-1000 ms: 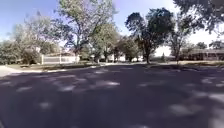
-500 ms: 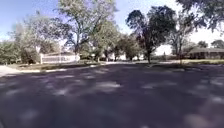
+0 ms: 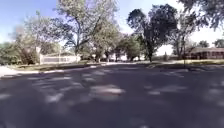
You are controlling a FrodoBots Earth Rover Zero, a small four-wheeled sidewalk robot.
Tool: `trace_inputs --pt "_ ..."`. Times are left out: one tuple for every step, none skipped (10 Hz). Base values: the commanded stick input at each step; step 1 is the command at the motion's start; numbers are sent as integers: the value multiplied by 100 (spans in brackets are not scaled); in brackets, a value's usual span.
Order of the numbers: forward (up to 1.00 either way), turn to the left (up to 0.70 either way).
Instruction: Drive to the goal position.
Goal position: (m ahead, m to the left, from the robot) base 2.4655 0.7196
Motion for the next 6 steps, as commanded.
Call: trace_inputs --pt "70 0" --pt "70 0" --pt "70 0" --pt "70 0" --pt "70 0" --pt "70 0"
